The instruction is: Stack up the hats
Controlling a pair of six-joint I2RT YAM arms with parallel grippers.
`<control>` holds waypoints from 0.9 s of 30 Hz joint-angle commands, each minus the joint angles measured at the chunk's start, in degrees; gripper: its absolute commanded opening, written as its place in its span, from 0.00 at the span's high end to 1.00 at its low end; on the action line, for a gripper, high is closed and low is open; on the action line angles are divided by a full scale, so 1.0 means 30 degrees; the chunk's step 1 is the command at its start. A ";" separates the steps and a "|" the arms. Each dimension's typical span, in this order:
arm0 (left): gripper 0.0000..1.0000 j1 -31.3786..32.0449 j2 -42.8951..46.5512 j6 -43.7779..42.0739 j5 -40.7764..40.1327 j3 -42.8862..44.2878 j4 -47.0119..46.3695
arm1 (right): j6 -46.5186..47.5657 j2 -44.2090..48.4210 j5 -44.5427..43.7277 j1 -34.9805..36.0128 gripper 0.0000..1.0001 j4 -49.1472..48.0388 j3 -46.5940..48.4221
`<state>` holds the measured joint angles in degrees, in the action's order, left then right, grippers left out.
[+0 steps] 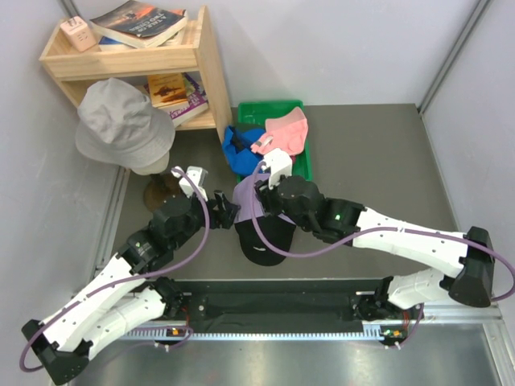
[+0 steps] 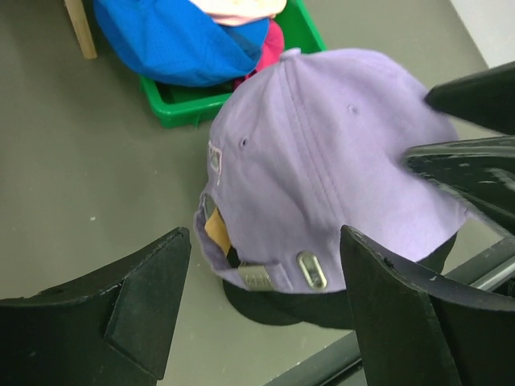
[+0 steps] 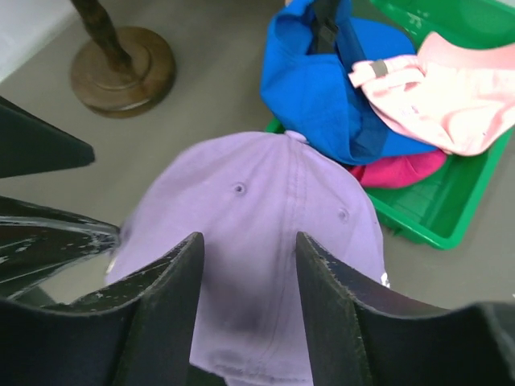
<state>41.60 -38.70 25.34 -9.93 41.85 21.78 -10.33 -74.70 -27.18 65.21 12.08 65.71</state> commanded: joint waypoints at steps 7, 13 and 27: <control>0.20 -0.0040 -0.0197 -0.0244 -0.0263 0.0554 -0.1870 | -0.0161 -0.0296 -0.0726 -0.0935 0.62 0.0106 0.0977; 0.20 -0.0069 -0.0109 -0.0216 -0.0468 0.0553 -0.2103 | 0.0073 -0.0151 -0.0637 -0.1082 0.96 -0.0246 0.0801; 0.20 -0.0069 -0.0342 -0.0215 -0.0468 0.0700 -0.2865 | 0.1155 0.2134 -0.1311 -0.1053 1.00 -0.1564 0.0068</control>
<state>41.60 -39.29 25.34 -10.63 41.85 17.08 -8.99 -72.25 -29.63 62.70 12.01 65.23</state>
